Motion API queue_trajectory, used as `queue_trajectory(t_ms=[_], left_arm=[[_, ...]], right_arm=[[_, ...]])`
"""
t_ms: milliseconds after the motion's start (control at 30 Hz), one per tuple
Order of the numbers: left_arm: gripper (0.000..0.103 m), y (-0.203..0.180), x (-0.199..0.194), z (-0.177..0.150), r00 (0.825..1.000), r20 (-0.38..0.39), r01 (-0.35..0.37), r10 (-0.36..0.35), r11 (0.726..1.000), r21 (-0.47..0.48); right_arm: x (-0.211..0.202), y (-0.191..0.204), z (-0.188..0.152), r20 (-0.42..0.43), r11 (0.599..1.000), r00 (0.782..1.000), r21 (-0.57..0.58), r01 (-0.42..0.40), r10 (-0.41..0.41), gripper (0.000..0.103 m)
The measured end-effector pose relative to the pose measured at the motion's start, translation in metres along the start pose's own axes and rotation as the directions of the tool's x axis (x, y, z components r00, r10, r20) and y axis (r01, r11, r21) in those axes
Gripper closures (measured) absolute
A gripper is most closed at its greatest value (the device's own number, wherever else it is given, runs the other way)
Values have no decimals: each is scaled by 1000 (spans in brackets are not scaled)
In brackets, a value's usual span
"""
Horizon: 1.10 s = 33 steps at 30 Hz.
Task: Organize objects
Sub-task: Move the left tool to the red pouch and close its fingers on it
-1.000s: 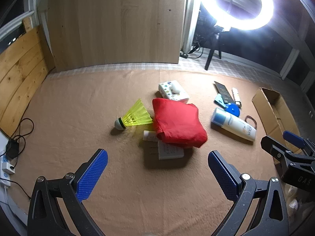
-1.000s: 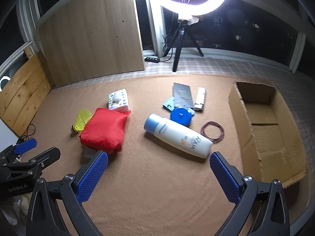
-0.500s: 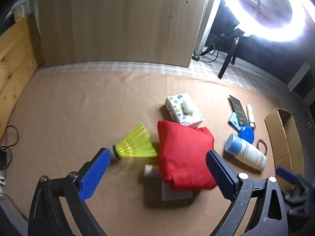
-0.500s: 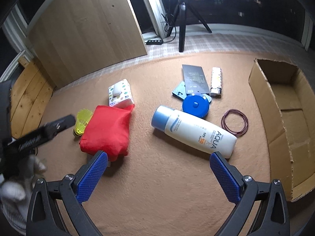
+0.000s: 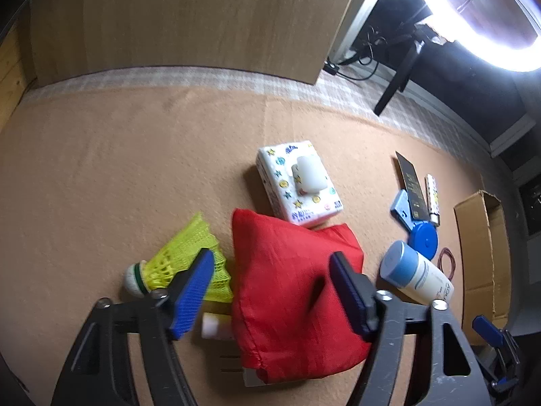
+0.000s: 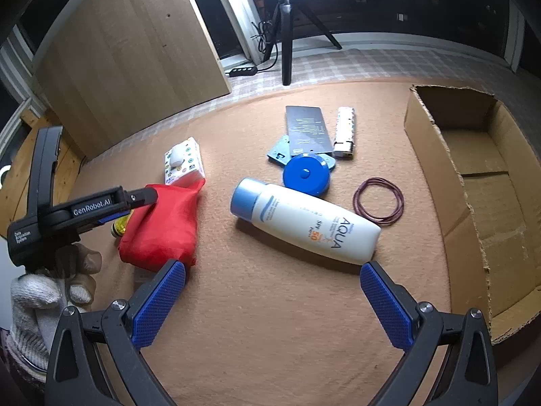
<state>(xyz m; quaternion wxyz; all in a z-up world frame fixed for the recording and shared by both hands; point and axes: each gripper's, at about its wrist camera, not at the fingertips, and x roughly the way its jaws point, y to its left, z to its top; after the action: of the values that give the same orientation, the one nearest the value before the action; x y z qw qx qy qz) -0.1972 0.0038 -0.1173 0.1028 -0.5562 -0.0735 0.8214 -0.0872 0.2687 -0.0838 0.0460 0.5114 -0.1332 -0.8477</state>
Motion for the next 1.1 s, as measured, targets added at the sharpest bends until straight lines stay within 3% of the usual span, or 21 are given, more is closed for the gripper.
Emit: queue_trajectory(t_ms=[67,267,933,1000,1100], left_arm=[[45,-2,4,-2,999,-19,30,-30,1000,1],[49,-11,3,-11,999,-20,41,-41,999,29],[50,-49,-17,-90,988,-55,147,-141,982,115],[49,-48,-21,-94,989,-54,142,-137,982,121],[30,-42,-28,-98,991,-35,130,-127,985,113]], right_arm=[[-1,-3,1,0,1000,1000,5,2,-2,0],[-2,-5,0,0,1000,1000,6,0,0,0],[4,-26,-9,-42,997,998,47,-54,56,0],[6,-22,-7,-49,998,997,26,-65,66,0],[13,-12,-2,-69,995,993,-21,-94,92,0]])
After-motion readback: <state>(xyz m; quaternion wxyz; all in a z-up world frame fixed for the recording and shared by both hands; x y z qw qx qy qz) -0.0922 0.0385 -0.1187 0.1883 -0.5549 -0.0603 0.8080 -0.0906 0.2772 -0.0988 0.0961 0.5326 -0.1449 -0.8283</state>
